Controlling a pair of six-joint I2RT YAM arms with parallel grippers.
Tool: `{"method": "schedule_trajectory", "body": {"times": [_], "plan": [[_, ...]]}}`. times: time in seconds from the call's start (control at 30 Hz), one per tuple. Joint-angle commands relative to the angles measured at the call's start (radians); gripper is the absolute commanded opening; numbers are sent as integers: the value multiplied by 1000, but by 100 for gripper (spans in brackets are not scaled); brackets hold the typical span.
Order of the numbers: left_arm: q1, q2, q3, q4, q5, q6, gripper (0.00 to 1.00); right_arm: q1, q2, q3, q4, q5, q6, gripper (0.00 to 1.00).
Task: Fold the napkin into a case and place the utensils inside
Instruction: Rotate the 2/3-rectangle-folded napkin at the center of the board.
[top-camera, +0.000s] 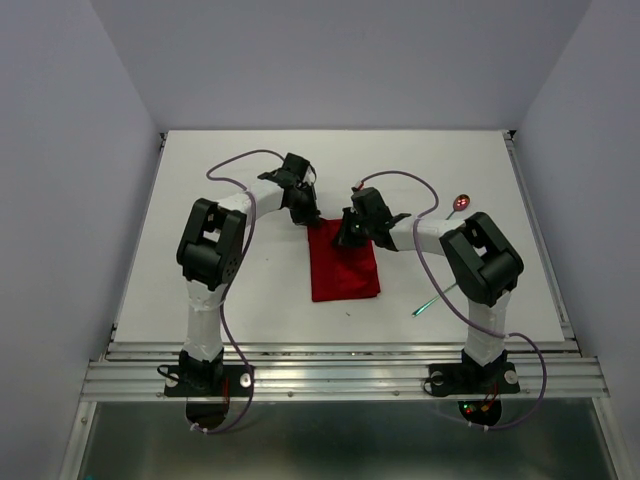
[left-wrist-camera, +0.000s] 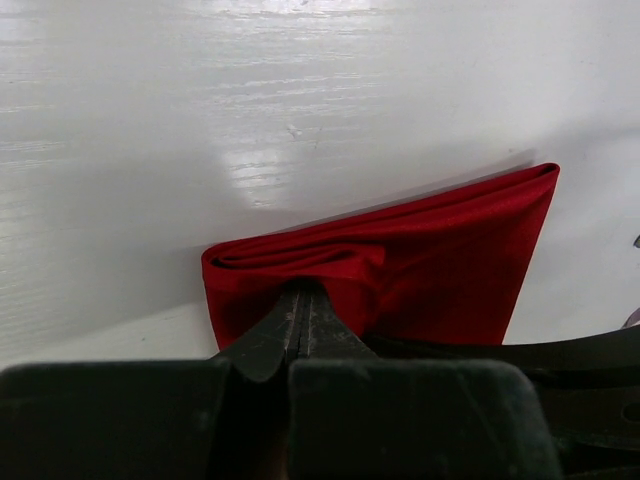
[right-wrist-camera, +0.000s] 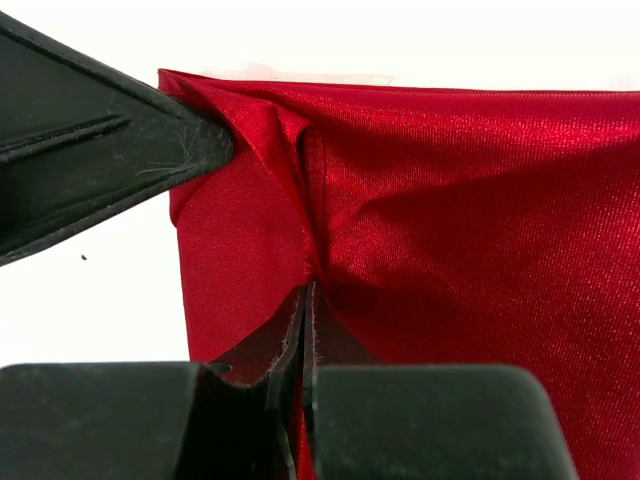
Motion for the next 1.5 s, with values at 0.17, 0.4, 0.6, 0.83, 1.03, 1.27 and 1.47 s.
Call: {"method": "schedule_trajectory", "body": {"times": [0.17, 0.4, 0.6, 0.83, 1.03, 1.27, 1.47], "plan": [[-18, 1, 79, 18, 37, -2, 0, 5, -17, -16, -78, 4, -35, 3], [-27, 45, 112, 21, 53, -5, 0, 5, -20, -12, -81, 4, -36, 2], [-35, 62, 124, 41, 67, -13, 0, 5, -15, -10, -84, 0, -39, 2], [-48, 89, 144, 50, 80, -28, 0, 5, -7, -3, -95, -6, -47, 2], [-53, 125, 136, 47, 70, -46, 0, 5, -14, 11, -121, 9, -64, 2], [-65, 142, 106, 44, 52, -46, 0, -12, -177, -4, -164, 198, -76, 36], [-65, 136, 75, 53, 47, -42, 0, -124, -255, -64, -193, 233, -70, 62]]}}
